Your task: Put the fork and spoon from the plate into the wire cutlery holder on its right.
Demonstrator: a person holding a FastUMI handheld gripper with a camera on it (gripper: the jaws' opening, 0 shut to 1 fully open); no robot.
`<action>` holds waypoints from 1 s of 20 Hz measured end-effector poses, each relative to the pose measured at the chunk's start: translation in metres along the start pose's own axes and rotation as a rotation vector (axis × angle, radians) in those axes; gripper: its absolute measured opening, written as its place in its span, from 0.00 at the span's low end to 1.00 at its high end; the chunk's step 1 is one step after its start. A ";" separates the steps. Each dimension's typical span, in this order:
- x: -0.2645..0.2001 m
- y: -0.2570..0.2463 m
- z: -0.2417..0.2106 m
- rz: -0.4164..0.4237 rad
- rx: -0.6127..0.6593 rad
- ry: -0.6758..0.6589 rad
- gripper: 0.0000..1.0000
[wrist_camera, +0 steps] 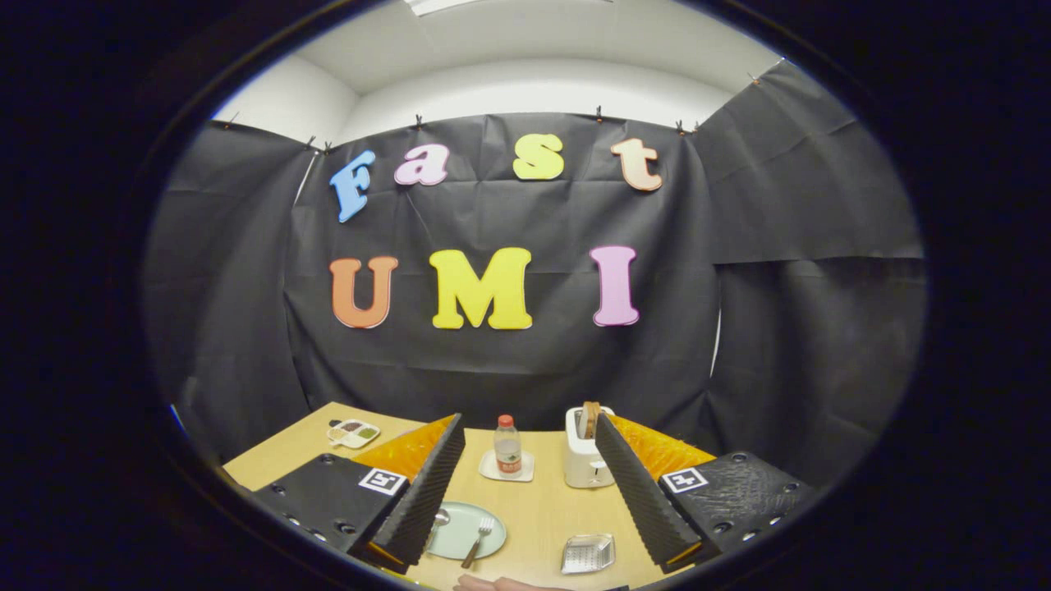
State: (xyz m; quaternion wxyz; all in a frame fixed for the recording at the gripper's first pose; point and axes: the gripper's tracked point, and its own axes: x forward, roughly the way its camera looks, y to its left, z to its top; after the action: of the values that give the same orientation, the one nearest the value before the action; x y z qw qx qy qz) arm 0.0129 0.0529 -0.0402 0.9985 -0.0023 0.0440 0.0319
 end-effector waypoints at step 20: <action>0.085 0.074 -0.250 0.034 -0.007 0.498 0.96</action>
State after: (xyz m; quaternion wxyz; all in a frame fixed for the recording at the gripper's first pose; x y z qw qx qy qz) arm 0.0703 0.1304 -0.2963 0.9562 -0.0130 0.2886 0.0474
